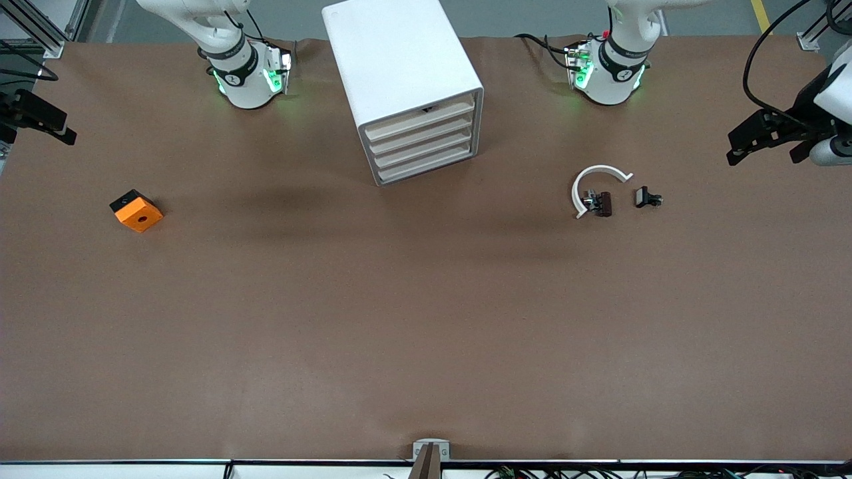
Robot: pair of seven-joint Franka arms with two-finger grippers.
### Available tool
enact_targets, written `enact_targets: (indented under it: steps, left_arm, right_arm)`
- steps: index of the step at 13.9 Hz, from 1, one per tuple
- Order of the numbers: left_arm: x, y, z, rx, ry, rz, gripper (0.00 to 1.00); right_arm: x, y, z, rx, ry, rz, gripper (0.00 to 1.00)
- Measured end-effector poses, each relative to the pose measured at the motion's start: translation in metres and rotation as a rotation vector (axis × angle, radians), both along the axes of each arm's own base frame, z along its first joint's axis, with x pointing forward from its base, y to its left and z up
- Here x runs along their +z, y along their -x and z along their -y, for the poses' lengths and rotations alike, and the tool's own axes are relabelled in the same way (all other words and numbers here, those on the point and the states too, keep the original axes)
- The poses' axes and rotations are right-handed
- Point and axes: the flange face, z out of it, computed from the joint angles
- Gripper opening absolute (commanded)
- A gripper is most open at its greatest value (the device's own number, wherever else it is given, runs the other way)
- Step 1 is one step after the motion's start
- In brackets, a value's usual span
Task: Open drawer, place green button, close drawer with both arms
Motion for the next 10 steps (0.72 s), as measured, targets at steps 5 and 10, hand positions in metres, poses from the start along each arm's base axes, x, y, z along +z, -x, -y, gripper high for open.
enact_targets:
  steps: [5, 10]
  left_arm:
    - [-0.006, -0.012, 0.002, -0.004, 0.003, -0.008, 1.00]
    - [-0.011, -0.015, 0.001, -0.004, 0.004, -0.017, 1.00]
  right_arm:
    - [0.000, 0.000, -0.001, 0.001, -0.010, 0.002, 1.00]
    - [0.001, 0.000, -0.002, 0.002, -0.020, 0.007, 1.00]
